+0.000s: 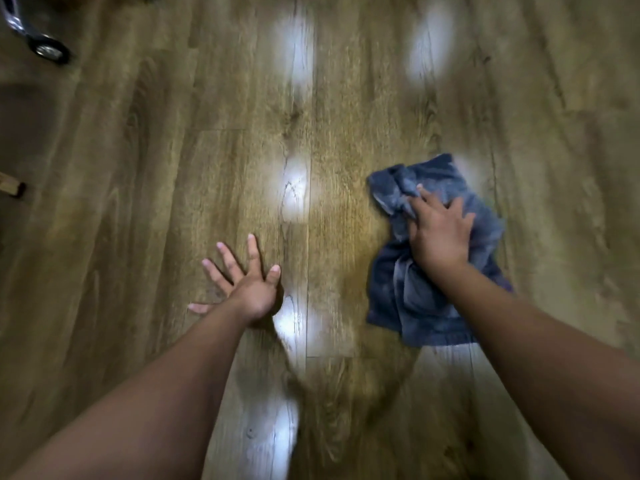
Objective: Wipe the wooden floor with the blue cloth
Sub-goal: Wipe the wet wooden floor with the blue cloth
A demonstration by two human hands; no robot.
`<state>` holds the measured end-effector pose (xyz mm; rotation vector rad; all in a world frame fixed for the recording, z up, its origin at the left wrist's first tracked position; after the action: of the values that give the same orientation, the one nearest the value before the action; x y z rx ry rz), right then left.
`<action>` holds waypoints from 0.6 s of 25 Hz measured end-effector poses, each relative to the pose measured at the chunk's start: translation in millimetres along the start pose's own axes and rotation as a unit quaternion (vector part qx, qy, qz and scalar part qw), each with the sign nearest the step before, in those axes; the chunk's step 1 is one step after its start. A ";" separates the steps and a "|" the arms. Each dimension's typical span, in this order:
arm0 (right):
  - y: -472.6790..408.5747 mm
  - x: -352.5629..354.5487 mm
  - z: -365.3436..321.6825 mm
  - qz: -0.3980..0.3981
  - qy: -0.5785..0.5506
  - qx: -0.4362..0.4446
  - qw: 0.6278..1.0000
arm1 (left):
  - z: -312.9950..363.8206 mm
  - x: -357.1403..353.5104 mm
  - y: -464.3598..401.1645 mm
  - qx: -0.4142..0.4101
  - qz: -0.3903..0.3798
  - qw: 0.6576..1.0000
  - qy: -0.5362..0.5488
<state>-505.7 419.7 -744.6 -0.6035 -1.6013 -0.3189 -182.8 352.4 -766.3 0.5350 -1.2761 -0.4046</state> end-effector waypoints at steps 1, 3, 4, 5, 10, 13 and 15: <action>21.8 3.6 -5.7 -0.008 -0.007 0.017 1.000 | 0.7 -1.0 0.5 0.001 0.004 1.000 0.003; 69.3 7.2 -17.7 -0.031 -0.022 0.070 0.997 | 1.8 -1.1 1.1 -0.001 0.013 1.000 0.004; 92.7 9.3 -19.8 -0.034 -0.025 0.098 0.994 | 1.7 -1.9 2.6 -0.002 0.014 1.000 0.003; 112.0 11.5 -18.0 -0.027 -0.020 0.126 0.991 | 1.7 -2.7 3.1 -0.004 0.020 1.000 0.003; 123.6 28.4 56.5 -0.064 0.075 0.046 0.994 | -3.1 -3.8 -1.8 -0.016 0.041 0.999 -0.001; 130.7 43.3 105.2 -0.089 0.083 -0.128 0.984 | 1.2 -2.7 -2.3 -0.008 0.058 0.998 -0.004; 142.5 46.9 99.5 -0.122 0.030 -0.150 0.981 | 6.4 4.5 3.6 0.010 0.078 0.995 -0.053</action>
<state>-511.0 599.2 -732.1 -0.6192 -1.5827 -0.7659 -187.9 351.9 -759.4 0.4311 -1.4151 -0.2934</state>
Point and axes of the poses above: each hand's wrist, its own y-axis away from the middle knuckle, its own x-axis out of the back of the hand, z = x × y, the point moved 5 cm from there along -y, towards the middle knuckle, and after that the axes turned 12 degrees about z, right-handed, at the moved point
